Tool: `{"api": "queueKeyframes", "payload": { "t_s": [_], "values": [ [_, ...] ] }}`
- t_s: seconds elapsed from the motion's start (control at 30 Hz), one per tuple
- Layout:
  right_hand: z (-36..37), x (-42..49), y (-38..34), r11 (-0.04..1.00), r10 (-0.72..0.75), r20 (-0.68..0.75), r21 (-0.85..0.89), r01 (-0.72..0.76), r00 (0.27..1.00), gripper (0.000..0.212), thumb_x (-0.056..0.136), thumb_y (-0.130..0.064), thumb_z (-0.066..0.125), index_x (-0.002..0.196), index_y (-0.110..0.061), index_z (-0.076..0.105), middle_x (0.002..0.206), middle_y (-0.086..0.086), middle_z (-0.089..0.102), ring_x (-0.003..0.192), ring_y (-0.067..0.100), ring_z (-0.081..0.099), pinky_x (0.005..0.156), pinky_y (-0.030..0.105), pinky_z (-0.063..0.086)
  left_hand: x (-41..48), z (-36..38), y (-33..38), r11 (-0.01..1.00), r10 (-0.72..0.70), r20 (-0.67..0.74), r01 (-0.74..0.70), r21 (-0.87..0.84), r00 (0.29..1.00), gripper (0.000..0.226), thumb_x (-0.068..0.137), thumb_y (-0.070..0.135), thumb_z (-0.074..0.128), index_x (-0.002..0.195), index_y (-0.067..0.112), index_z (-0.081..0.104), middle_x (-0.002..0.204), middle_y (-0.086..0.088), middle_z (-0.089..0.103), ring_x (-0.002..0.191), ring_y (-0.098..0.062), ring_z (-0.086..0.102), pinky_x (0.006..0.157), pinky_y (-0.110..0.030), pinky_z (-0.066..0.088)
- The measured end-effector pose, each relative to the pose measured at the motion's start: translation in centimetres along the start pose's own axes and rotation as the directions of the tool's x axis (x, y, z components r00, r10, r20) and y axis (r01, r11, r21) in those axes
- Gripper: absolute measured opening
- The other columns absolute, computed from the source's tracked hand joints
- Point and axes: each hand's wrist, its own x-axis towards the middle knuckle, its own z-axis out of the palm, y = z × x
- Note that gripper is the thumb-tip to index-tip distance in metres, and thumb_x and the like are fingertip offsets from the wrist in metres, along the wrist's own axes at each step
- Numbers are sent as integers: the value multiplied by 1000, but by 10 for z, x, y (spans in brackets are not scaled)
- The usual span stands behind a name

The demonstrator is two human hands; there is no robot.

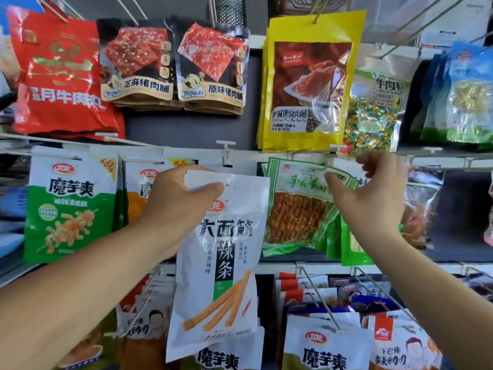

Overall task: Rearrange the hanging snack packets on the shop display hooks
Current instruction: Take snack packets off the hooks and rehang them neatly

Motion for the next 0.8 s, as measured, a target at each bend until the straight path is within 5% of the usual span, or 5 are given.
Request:
{"api": "queueKeyframes", "payload": {
  "t_s": [0.2,0.33,0.57,0.7,0.8],
  "values": [
    [26,-28,-16,971,100,529,131,-198,843,36,95,-53,67,86,-18,68,69,-8,64,60,9,59,57,28,45,0,-5,-2,1000,-11,45,12,-16,999,18,87,18,80,105,23,77,98,10,81,94,-9,76,94,-34,59],
    [38,-13,-9,918,246,493,158,-364,834,50,98,-54,63,129,-15,68,116,2,72,105,22,66,88,31,46,0,-18,-6,999,-11,67,13,-36,998,24,86,20,81,109,27,76,104,11,80,101,-9,74,98,-35,57],
    [42,-29,-65,749,97,721,401,-527,686,36,85,-48,76,105,-18,78,90,-13,82,85,-2,76,78,19,53,3,-18,-11,999,-11,103,14,-30,995,21,84,16,83,104,23,78,97,9,82,93,-11,77,95,-42,60],
    [58,-39,-83,581,62,800,458,-673,597,46,70,-23,88,111,-4,79,104,14,83,92,32,81,81,43,66,4,-11,-13,986,-61,80,73,-153,995,32,71,20,93,100,20,79,94,2,83,91,-20,79,90,-48,62],
    [63,-38,-84,453,116,814,467,-760,569,37,74,-10,86,110,-2,79,102,19,82,80,31,81,70,45,67,6,-10,-12,974,-92,102,111,-197,990,28,74,19,92,98,18,78,92,-1,83,89,-23,80,85,-42,63]
  ]
}}
